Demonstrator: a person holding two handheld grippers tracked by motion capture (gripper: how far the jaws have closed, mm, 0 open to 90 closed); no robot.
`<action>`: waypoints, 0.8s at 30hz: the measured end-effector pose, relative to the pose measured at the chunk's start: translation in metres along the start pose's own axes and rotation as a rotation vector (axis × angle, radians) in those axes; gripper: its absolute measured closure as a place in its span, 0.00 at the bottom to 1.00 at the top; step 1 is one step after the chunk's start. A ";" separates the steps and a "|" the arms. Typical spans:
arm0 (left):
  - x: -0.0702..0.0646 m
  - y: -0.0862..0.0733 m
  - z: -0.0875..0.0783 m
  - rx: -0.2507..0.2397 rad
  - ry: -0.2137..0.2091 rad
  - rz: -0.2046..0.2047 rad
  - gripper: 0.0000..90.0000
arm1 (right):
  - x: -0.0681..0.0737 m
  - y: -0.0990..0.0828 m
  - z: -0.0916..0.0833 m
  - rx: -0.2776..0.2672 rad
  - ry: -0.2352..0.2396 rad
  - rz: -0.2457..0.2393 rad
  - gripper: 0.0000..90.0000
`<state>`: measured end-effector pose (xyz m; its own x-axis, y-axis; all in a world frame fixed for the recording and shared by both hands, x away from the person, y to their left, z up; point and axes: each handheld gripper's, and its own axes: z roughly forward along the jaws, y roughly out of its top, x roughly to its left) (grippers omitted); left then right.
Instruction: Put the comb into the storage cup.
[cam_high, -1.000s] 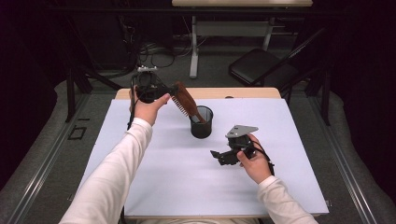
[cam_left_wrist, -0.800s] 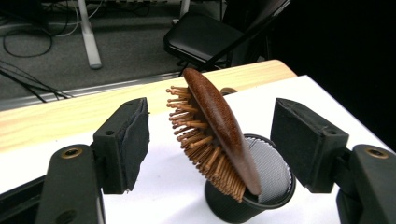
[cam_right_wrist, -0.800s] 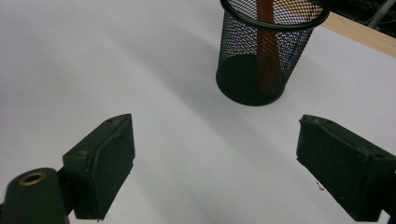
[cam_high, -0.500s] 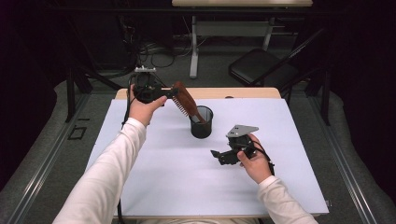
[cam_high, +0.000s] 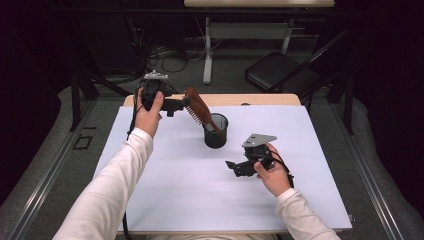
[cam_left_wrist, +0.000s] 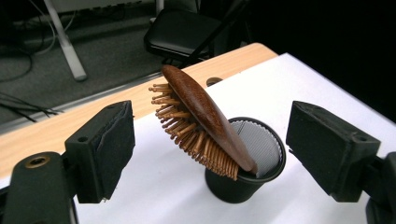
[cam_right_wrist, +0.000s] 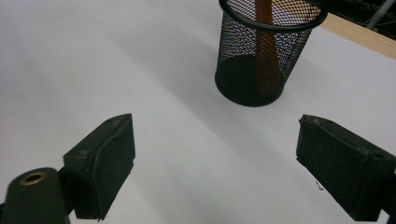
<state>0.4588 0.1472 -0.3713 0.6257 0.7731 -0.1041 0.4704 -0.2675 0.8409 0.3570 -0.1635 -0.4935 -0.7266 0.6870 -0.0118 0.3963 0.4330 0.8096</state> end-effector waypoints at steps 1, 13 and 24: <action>-0.001 0.000 0.000 0.000 -0.004 0.009 0.18 | 0.000 0.000 0.000 -0.002 0.001 0.001 0.13; -0.005 -0.003 -0.007 -0.025 -0.060 0.080 0.18 | -0.001 0.000 0.000 0.000 -0.001 0.003 0.13; -0.003 -0.005 -0.008 -0.030 -0.074 0.061 0.18 | -0.002 -0.001 -0.001 0.001 -0.006 0.006 0.13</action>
<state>0.4496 0.1504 -0.3712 0.6974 0.7110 -0.0897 0.4114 -0.2948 0.8624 0.3574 -0.1661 -0.4941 -0.7206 0.6933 -0.0106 0.4010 0.4292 0.8093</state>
